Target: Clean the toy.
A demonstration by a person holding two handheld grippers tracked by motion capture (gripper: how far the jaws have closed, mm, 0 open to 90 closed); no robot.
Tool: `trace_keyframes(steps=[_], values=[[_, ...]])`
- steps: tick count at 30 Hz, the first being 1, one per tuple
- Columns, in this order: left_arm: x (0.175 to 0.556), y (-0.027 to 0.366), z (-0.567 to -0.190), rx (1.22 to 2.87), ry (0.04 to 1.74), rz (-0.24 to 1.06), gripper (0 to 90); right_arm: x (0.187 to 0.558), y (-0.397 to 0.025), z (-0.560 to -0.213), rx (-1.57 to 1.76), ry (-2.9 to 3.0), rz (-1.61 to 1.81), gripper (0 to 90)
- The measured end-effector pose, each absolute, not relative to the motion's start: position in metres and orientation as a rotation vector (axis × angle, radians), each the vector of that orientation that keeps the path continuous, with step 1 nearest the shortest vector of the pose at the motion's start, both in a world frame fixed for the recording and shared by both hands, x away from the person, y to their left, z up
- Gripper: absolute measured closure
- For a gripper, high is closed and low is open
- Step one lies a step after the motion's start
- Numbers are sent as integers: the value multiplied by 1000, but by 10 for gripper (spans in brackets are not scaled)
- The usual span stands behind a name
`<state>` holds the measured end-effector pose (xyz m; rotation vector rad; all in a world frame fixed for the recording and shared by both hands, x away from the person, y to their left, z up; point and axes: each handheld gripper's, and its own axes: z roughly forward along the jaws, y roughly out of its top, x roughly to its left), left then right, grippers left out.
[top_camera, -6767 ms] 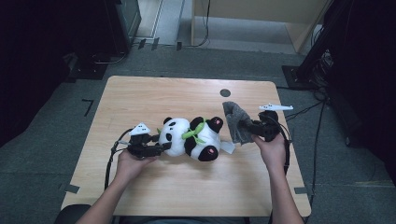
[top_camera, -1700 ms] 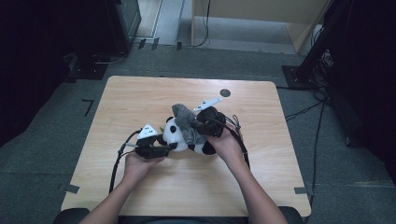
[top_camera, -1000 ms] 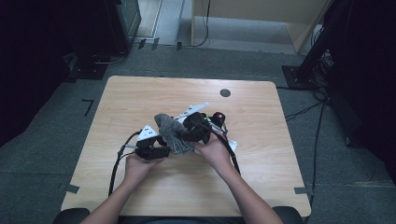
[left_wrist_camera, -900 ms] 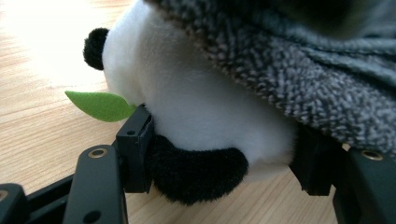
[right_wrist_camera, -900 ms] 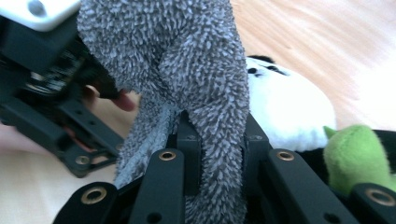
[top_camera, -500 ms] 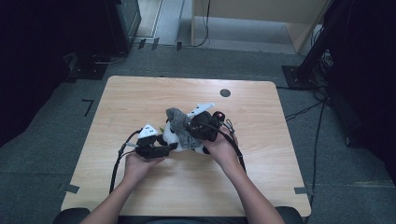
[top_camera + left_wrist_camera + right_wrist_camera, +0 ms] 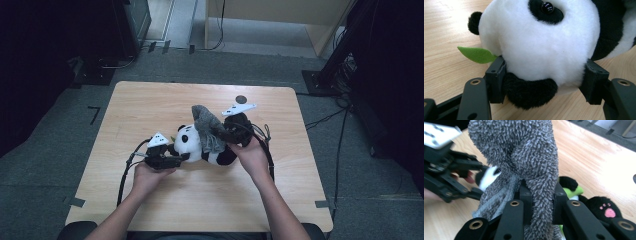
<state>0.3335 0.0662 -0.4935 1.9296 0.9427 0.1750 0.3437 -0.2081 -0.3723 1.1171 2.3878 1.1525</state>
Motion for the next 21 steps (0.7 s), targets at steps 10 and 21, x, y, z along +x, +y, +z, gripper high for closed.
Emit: trace_keyframes(steps=[10,21], values=[[334,67,-494,1958,921,178,335,324,-240,-338,1147,2325,1326,770],[333,63,-492,1985,945,180,339,306,-250,-373,1207,2486,1171,762]])
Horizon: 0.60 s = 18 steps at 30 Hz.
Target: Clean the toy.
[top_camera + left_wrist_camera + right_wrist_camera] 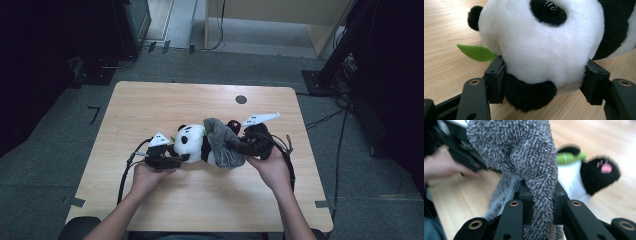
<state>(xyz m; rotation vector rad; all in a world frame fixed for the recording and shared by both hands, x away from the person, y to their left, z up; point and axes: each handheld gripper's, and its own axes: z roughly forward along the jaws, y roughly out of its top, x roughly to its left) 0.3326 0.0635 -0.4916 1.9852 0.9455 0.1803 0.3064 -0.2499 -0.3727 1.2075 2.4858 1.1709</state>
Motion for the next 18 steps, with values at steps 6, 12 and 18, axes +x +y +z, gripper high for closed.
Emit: trace_keyframes(steps=[6,12,18], values=[[331,62,-492,2006,939,186,340,309,-261,-392,1287,2471,1206,753],[332,63,-492,2004,940,181,339,304,-278,-399,1322,2432,1213,754],[333,64,-492,1994,943,168,338,306,-290,-405,1365,2403,1181,754]])
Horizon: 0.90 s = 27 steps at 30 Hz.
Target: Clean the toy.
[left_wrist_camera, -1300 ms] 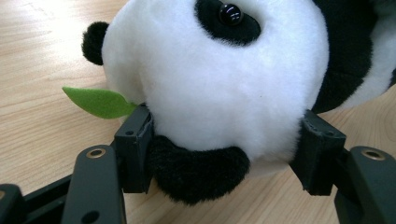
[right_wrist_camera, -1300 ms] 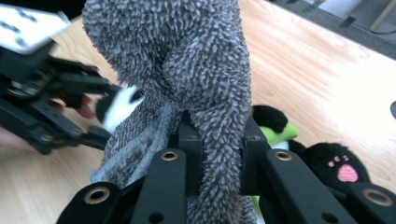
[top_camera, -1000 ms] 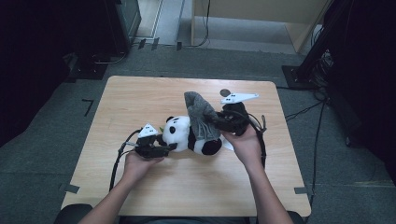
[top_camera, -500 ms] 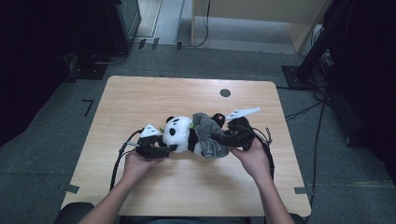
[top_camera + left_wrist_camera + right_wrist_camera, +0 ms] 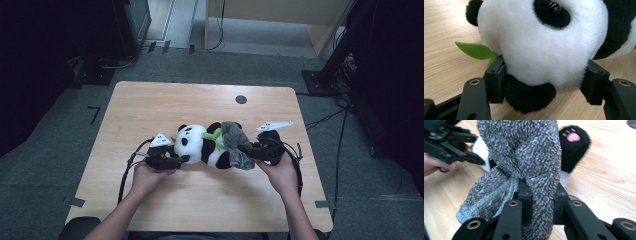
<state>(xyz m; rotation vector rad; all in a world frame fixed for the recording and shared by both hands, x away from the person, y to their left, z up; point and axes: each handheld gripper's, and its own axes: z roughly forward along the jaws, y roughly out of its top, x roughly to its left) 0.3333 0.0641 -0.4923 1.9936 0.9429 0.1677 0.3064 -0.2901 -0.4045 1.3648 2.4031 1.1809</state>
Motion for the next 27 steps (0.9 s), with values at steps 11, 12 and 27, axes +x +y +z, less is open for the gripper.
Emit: trace_keyframes(steps=[11,12,27], values=[[336,67,-493,1968,944,140,334,314,-311,-414,1444,2358,1135,761],[336,67,-493,1967,944,140,334,313,-312,-411,1450,2346,1145,761],[337,67,-493,1964,945,138,334,285,-278,-355,1230,2378,1315,759]])
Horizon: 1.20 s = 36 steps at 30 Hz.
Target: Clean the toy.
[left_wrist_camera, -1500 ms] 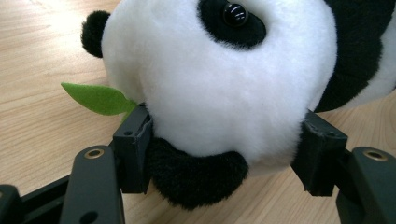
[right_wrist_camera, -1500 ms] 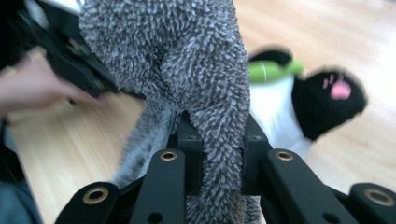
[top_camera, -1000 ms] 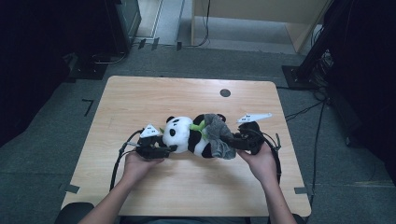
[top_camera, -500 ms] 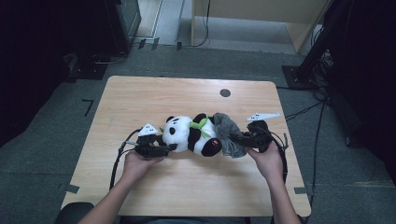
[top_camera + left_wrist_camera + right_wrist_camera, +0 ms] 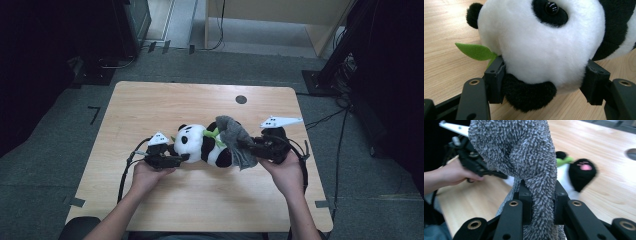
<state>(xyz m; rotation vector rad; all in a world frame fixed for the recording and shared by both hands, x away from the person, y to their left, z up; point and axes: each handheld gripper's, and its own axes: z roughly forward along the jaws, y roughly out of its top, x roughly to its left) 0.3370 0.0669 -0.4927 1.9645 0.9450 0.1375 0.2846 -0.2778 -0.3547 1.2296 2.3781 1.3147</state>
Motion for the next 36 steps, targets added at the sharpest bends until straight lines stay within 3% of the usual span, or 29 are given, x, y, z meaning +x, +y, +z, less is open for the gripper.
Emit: trace_keyframes(steps=[7,12,16,36], values=[[337,67,-493,1964,948,135,334,280,-253,-355,1176,2498,1493,759],[337,67,-493,1963,947,137,334,283,-240,-368,1145,2531,1309,758],[336,66,-493,1976,954,130,332,294,-246,-391,1193,2525,1189,762],[336,65,-492,1972,951,122,329,306,-278,-401,1284,2433,1207,759]])
